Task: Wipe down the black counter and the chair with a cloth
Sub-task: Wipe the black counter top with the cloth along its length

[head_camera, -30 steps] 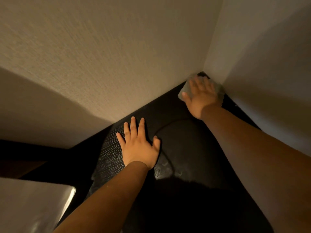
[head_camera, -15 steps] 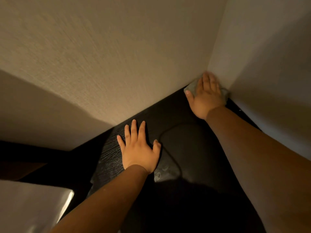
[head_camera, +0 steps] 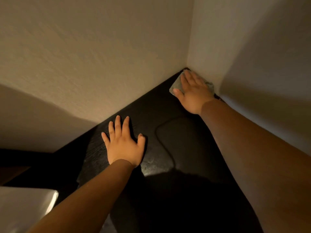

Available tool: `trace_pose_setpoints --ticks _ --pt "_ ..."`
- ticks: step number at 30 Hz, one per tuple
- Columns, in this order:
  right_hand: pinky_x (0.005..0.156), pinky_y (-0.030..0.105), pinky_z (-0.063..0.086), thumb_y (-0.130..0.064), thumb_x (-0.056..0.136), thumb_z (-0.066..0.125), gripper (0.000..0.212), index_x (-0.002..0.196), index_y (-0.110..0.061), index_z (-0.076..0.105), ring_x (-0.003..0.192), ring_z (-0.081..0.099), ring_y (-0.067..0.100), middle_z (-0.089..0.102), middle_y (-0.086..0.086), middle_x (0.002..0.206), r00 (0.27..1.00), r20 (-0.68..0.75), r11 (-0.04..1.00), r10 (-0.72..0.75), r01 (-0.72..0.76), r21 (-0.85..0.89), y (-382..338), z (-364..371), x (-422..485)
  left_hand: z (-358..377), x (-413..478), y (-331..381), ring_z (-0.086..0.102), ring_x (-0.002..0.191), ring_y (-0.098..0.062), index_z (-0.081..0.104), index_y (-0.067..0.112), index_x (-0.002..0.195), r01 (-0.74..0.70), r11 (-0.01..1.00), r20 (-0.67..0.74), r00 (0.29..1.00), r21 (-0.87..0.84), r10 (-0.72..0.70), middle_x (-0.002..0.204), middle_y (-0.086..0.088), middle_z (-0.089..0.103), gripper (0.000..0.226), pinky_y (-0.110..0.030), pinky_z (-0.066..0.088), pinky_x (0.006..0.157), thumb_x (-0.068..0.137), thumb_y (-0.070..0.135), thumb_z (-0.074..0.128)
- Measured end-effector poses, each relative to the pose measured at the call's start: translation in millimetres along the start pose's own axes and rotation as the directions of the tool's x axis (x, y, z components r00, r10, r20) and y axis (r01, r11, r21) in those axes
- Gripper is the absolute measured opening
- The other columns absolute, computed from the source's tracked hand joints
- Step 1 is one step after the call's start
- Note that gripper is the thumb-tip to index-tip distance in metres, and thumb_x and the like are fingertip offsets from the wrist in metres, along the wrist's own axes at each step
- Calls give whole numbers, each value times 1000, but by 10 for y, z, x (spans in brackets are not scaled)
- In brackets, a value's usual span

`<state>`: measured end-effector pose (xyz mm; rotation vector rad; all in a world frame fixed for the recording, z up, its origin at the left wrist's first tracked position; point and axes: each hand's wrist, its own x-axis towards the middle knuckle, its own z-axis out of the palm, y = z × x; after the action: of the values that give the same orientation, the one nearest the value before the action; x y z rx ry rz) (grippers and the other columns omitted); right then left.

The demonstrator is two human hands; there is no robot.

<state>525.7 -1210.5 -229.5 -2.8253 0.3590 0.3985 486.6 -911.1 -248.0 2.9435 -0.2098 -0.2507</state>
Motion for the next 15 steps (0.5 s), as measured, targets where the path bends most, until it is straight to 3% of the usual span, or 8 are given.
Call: trace_pose_setpoints --ticks 6,10,13,15 --pt "129 49 17 -61 98 1 85 165 -9 12 159 10 29 9 12 173 985 -128 992 119 -124 -36 277 290 -960 17 -2 -14 -5 163 -27 16 31 168 -9 1000 -17 1000 -7 9 178 0 2 81 -60 -3 129 97 62 40" --pt "130 45 7 -52 105 6 74 165 -9 6 160 3 29 3 12 174 981 -119 986 152 -159 -50 189 236 -768 8 -12 -9 -4 163 -27 16 30 167 -11 1000 -23 1000 -3 11 178 0 3 83 -60 -3 129 93 65 32" --pt "129 38 -4 -48 109 11 68 165 -14 -5 160 -10 23 -12 5 174 992 -66 991 107 -111 -73 184 196 -514 3 -7 0 -4 163 -27 16 30 167 -12 1000 -20 1000 1 12 178 0 3 83 -60 -3 129 94 64 33" --pt "129 38 -3 -44 110 15 65 166 -14 -3 160 -8 23 -10 4 174 995 -67 996 71 -74 -57 243 201 -583 10 -5 -7 -5 163 -28 15 31 167 -8 1000 -17 1000 10 9 178 0 3 81 -60 -3 129 96 63 36"
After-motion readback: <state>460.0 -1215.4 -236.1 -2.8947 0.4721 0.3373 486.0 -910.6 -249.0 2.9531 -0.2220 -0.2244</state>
